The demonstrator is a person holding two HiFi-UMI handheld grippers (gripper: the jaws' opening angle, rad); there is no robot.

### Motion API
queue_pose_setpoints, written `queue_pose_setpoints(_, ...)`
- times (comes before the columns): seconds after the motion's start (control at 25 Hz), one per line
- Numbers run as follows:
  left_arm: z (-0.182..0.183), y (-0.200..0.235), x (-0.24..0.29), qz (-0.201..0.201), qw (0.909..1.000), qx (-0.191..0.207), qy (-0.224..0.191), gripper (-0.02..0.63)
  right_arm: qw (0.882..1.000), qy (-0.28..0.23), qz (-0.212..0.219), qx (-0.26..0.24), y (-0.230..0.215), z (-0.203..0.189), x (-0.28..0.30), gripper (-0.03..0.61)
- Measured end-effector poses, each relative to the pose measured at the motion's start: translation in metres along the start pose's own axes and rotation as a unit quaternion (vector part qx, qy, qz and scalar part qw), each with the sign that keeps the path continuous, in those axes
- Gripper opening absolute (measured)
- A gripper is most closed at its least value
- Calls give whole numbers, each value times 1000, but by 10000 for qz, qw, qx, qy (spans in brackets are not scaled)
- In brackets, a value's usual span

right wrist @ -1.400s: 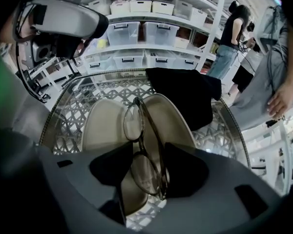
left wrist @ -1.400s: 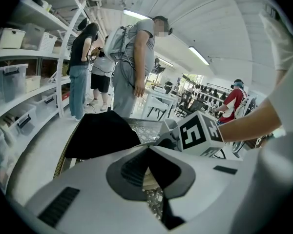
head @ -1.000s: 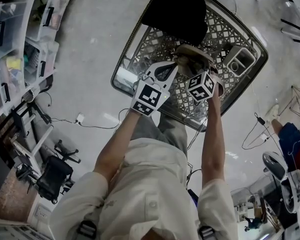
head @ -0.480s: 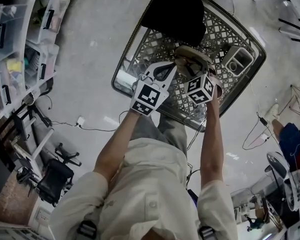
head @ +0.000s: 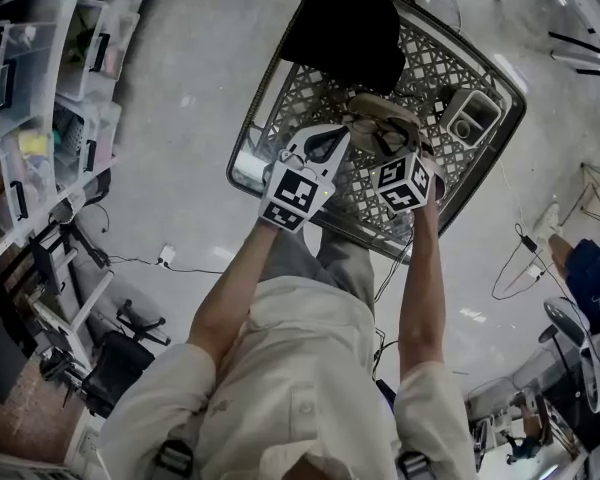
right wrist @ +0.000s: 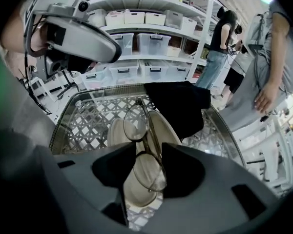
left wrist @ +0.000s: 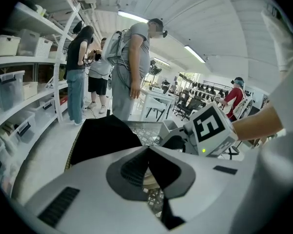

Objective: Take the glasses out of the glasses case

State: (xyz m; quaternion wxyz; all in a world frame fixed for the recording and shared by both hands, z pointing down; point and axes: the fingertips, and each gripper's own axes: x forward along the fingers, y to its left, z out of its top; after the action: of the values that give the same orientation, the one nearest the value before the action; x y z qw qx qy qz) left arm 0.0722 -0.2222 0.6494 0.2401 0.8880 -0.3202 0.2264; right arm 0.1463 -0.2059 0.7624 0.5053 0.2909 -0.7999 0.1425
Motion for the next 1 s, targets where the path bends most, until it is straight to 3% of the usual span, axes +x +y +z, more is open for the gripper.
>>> queue_pose_setpoints(0.24,13,-4,-7,-106,9997,208,-67,11,9983,-334,-341,322,-8,15,-31,172)
queue_pose_setpoints(0.52,47,-15,-26,-295,9977,547,-285,11,9885,-896,-977,729,-25,45,-94,170)
queue_pose_setpoints(0.84,101,-36,-60,-612,9905,991,-735,11,9612,-1699,-1760,1273,-37,81,-189,170)
queue_pose_setpoints(1.0,132,-47,-80,-747,9848,1185,-1023,11,9400,-2253,-2167,1369,-39,103,-242,170)
